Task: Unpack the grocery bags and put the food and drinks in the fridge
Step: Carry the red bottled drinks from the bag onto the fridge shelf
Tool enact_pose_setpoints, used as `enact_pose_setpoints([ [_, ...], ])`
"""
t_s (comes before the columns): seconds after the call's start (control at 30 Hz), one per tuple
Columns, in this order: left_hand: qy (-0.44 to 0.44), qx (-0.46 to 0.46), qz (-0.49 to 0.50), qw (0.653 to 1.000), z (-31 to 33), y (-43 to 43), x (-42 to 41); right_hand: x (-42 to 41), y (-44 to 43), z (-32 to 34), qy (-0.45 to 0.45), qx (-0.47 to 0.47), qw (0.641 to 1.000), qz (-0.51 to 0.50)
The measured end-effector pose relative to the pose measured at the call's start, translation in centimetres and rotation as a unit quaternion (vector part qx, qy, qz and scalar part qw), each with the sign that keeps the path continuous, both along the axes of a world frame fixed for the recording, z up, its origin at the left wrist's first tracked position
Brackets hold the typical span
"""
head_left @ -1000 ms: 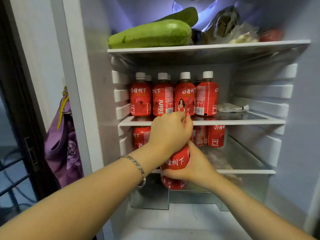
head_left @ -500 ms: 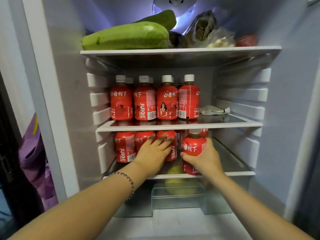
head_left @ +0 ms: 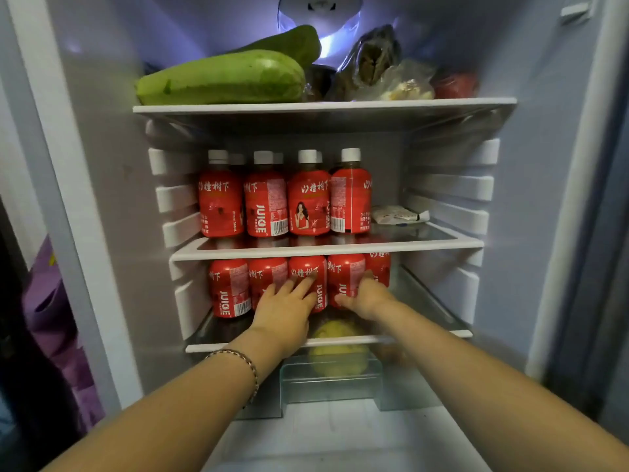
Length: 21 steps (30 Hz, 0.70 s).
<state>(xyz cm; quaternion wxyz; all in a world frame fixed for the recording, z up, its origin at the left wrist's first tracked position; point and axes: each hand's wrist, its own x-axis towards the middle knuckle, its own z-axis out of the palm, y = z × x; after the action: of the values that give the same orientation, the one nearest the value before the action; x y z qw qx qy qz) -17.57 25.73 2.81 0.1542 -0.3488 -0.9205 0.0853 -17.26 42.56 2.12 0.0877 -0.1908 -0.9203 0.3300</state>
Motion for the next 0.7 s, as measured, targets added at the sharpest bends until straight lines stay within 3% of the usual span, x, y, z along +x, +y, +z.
enact_pose_setpoints([
  [0.2,-0.143,0.131,0.001,0.981,0.8,2.3,4.1,9.4,-0.7,0.0,0.029,0.009,0.998,-0.062],
  [0.33,-0.184,0.100,-0.092,0.973,-0.3,4.9,10.5,20.1,-1.5,-0.3,0.045,-0.009,0.993,-0.110],
  [0.5,-0.167,0.051,-0.224,0.959,-1.8,7.0,21.8,32.2,-2.8,-0.6,-0.072,-0.030,0.989,-0.125],
  [0.7,-0.145,-0.025,-0.430,0.891,-3.2,9.6,39.8,52.5,-2.7,-2.8,-0.173,-0.068,0.938,-0.292],
])
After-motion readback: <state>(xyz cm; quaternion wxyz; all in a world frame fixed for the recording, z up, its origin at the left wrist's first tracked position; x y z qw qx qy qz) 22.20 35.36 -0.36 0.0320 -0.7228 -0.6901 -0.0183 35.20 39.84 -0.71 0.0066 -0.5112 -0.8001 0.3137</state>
